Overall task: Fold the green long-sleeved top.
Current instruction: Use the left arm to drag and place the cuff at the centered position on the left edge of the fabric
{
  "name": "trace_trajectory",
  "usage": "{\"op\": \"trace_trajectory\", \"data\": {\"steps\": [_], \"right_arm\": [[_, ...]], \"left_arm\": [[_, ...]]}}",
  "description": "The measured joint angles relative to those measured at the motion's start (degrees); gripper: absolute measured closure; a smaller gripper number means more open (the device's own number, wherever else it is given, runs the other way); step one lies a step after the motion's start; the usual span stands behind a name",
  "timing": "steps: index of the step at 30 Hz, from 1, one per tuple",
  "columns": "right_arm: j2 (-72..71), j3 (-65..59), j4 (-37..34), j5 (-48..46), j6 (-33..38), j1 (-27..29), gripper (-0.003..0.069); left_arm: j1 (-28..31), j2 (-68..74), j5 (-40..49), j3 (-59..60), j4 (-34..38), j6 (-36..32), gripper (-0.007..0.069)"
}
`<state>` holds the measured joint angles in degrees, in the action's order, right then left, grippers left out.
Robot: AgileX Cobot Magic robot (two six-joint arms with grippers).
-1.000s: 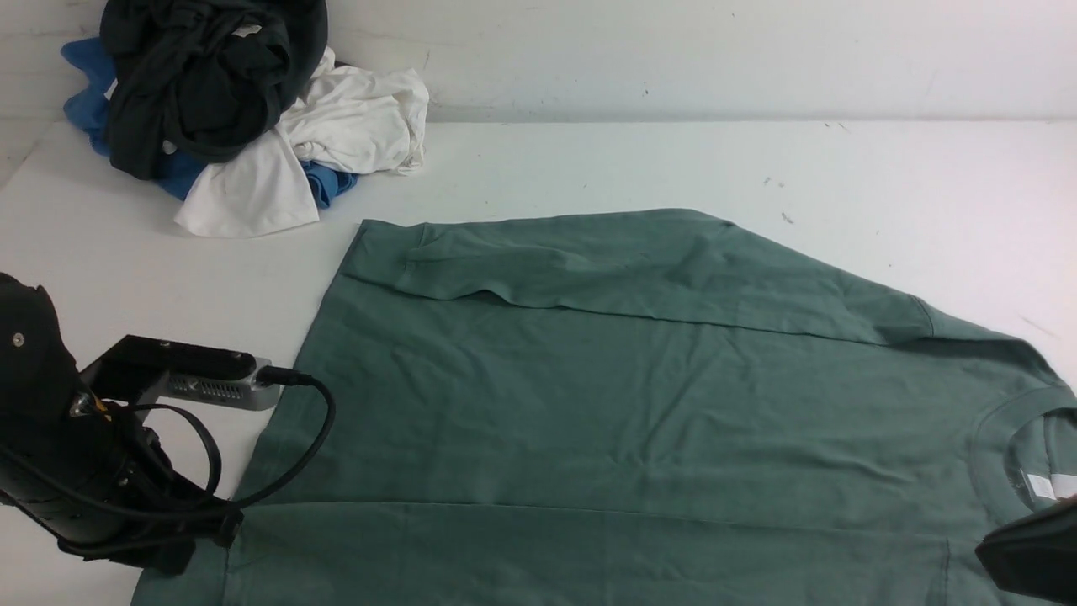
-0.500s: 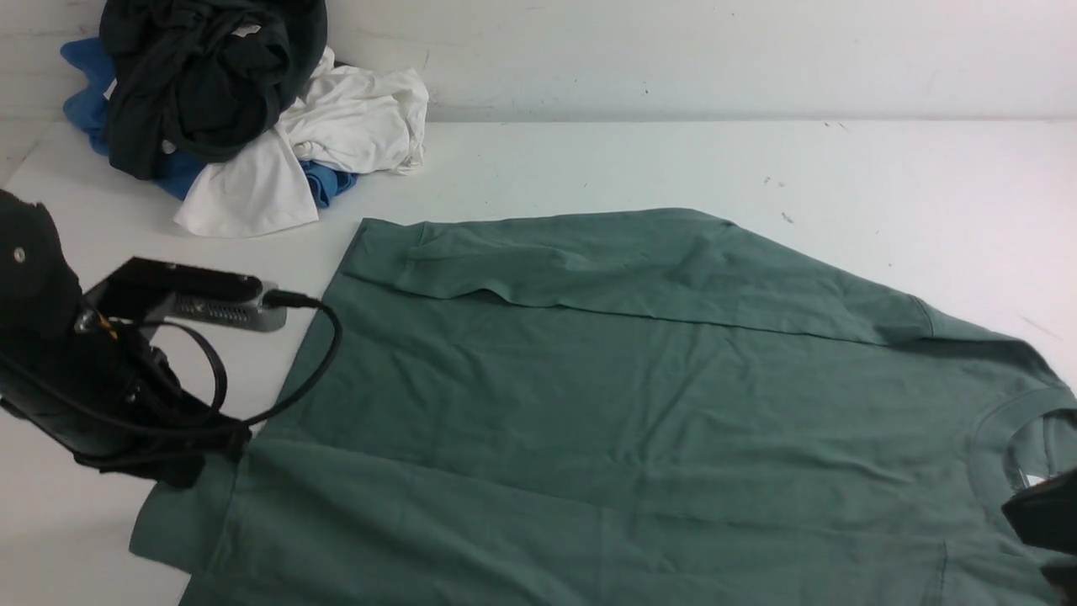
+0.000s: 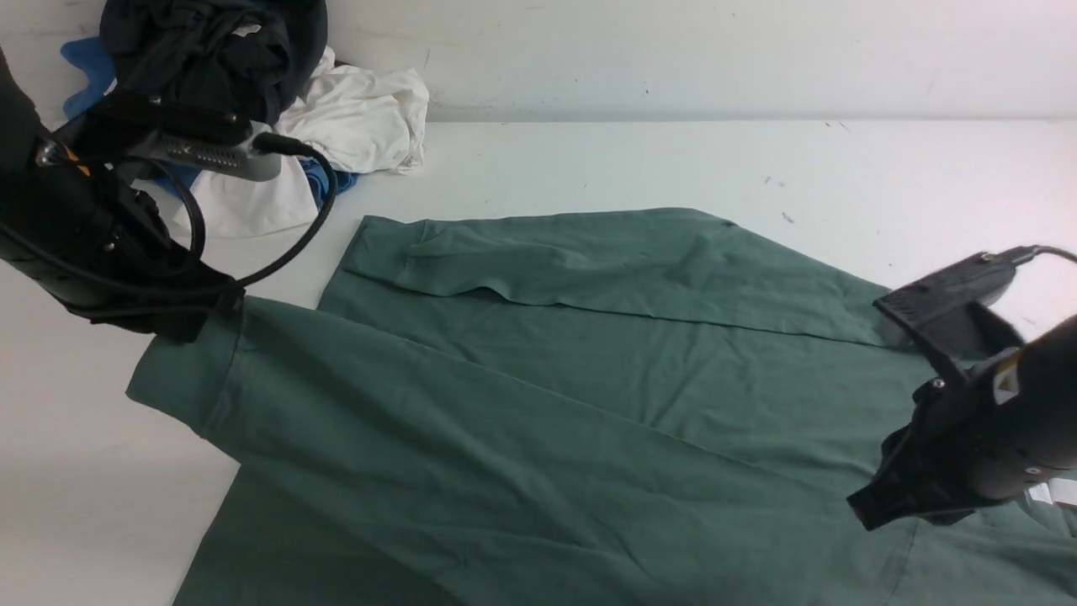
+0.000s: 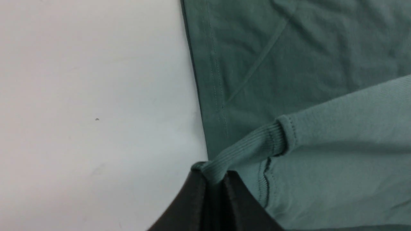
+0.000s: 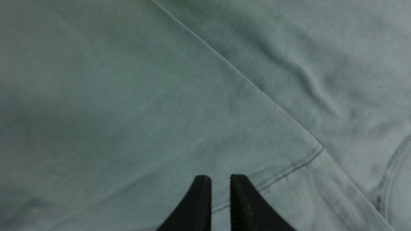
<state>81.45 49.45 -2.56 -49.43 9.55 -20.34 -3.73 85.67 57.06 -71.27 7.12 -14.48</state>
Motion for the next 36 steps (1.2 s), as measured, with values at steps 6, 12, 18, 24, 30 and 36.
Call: {"op": "trace_trajectory", "data": {"steps": [6, 12, 18, 24, 30, 36], "right_arm": [[6.6, 0.5, 4.2, 5.8, -3.6, 0.0, 0.0357], [10.6, 0.5, 11.1, 8.8, -10.8, 2.2, 0.0275], [14.1, 0.5, 13.1, 10.3, -13.3, 5.7, 0.0272], [15.7, 0.5, 11.8, 10.1, -13.2, 5.7, 0.0281], [16.6, 0.7, 10.6, 9.5, -12.6, 5.7, 0.0359], [16.3, 0.8, 10.9, 7.5, -12.4, 5.7, 0.0549]], "left_arm": [[-1.0, 3.8, 1.8, -5.2, 0.2, -1.2, 0.0599], [-4.7, 7.0, 2.7, -8.3, -1.6, -1.5, 0.0599], [-7.4, 9.6, 2.4, -9.5, -3.3, -1.6, 0.0599], [-7.4, 9.8, 1.5, -9.6, -4.5, -1.6, 0.0599], [-7.4, 9.8, 1.4, -9.6, -4.5, -1.6, 0.0599], [-7.4, 9.8, 1.4, -9.7, -4.6, -1.6, 0.0599]]}}
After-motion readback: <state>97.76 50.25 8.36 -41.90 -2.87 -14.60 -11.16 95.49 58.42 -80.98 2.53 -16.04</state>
